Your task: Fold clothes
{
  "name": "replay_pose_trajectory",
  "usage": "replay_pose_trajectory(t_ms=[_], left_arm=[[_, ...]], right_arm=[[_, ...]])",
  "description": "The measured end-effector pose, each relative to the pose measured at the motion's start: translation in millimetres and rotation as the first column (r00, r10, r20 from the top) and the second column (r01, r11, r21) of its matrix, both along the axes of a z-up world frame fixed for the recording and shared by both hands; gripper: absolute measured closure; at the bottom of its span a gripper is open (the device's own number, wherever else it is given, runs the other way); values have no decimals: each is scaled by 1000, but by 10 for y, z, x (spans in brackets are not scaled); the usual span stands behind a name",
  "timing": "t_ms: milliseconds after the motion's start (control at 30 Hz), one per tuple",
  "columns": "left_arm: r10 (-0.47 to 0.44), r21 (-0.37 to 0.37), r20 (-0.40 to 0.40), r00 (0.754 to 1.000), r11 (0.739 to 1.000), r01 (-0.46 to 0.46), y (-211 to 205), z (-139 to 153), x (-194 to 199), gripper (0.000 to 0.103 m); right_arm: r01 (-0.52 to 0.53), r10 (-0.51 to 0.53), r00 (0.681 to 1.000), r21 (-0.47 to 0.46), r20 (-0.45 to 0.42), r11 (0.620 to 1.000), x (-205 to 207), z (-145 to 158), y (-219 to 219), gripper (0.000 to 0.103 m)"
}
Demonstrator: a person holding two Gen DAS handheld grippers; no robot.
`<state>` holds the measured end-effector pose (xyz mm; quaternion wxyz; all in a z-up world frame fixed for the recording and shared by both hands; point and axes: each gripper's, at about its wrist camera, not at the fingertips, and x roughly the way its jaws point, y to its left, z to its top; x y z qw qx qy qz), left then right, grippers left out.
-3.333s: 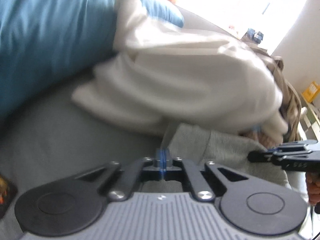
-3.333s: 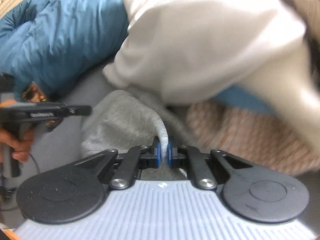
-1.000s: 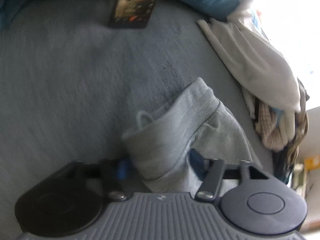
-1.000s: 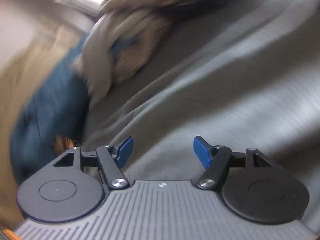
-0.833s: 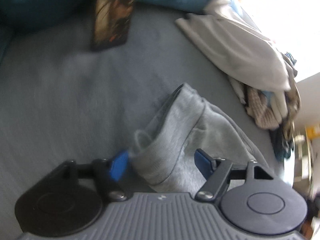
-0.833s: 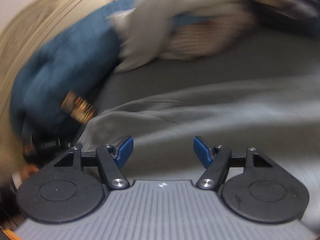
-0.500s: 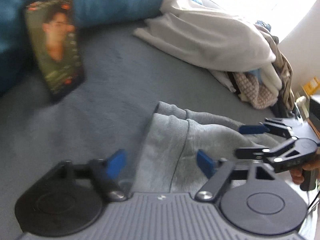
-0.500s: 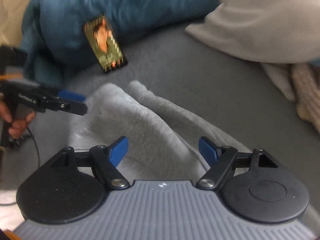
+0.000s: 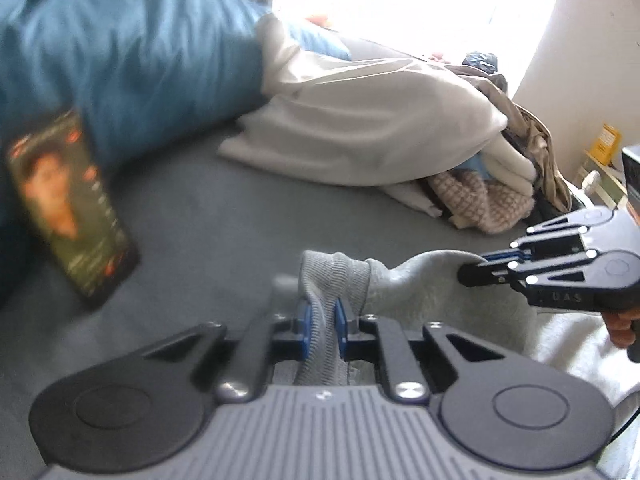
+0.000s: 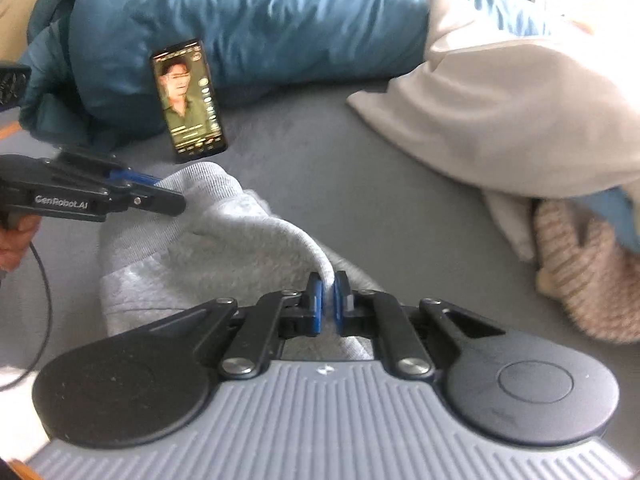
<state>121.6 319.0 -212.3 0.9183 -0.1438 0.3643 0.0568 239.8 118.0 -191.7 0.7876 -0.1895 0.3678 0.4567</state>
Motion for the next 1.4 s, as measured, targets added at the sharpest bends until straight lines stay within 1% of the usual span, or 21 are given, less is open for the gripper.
replay_pose_trajectory(t_ms=[133, 267, 333, 433, 467, 500, 533, 600, 667, 733, 800, 867, 900, 933, 1000, 1133, 1167, 1200, 1233, 1300, 1400], left_arm=[[16, -3, -49, 999, 1000, -16, 38, -136, 150, 90], [11, 22, -55, 998, 1000, -10, 80, -168, 138, 90], [8, 36, -58, 998, 999, -6, 88, -190, 118, 90], [8, 37, -95, 995, 999, -4, 121, -274, 130, 89], [8, 25, -114, 993, 1000, -5, 135, -297, 153, 85], [15, 20, -127, 992, 1000, -12, 146, -302, 165, 76], [30, 25, -134, 991, 999, -27, 153, -287, 167, 71], [72, 65, -122, 990, 996, -64, 130, -195, 137, 41], [113, 124, -77, 991, 987, -103, 69, -48, 70, 37], [127, 149, -30, 991, 981, -122, -11, 109, 30, 37], [99, 132, -2, 995, 986, -98, -117, 232, 52, 38], [34, 108, -15, 999, 994, -32, -280, 275, 170, 39], [-1, 100, -37, 999, 995, 5, -360, 258, 250, 39], [-34, 92, -67, 997, 995, 40, -452, 219, 346, 41], [-52, 95, -147, 988, 993, 66, -578, 67, 543, 52], [14, 126, -237, 971, 992, 17, -582, -168, 762, 63], [33, 135, -256, 966, 991, 2, -576, -224, 811, 68], [52, 144, -276, 960, 990, -12, -570, -279, 861, 70], [65, 152, -289, 955, 988, -21, -570, -311, 895, 70], [76, 168, -304, 950, 985, -25, -588, -324, 934, 69], [89, 179, -325, 942, 983, -31, -577, -317, 998, 69]], right_arm=[[43, -43, 999, -14, -10, 999, 128, -134, 77, 99], [39, -39, 999, -32, 9, 999, 145, -259, 181, 99], [37, -37, 999, -20, 2, 999, 157, -291, 193, 99], [36, -37, 999, -15, -32, 999, 234, -394, 228, 98], [37, -38, 998, -16, -47, 999, 266, -439, 243, 98], [40, -41, 997, -17, -62, 999, 297, -483, 258, 97], [44, -46, 996, -17, -78, 999, 325, -522, 271, 96], [49, -49, 994, -8, -101, 999, 361, -568, 277, 94], [66, -64, 990, 9, -123, 998, 388, -571, 252, 91], [99, -93, 985, 38, -142, 994, 396, -522, 183, 78], [136, -124, 982, 76, -141, 988, 372, -435, 58, 43], [172, -158, 979, 105, -133, 979, 336, -342, -115, 32], [192, -179, 975, 97, -131, 977, 318, -303, -260, 30], [213, -201, 971, 88, -129, 973, 300, -263, -405, 30], [253, -243, 962, 71, -125, 965, 265, -183, -696, 30], [330, -324, 939, 30, -118, 944, 213, -39, -1277, 36], [341, -339, 933, -2, -123, 940, 250, -44, -1417, 43], [349, -351, 928, -37, -128, 936, 298, -62, -1528, 49], [350, -356, 925, -64, -134, 934, 353, -87, -1603, 51], [341, -352, 924, -93, -153, 936, 464, -151, -1700, 58], [284, -304, 933, -123, -191, 951, 602, -326, -1647, 64]])
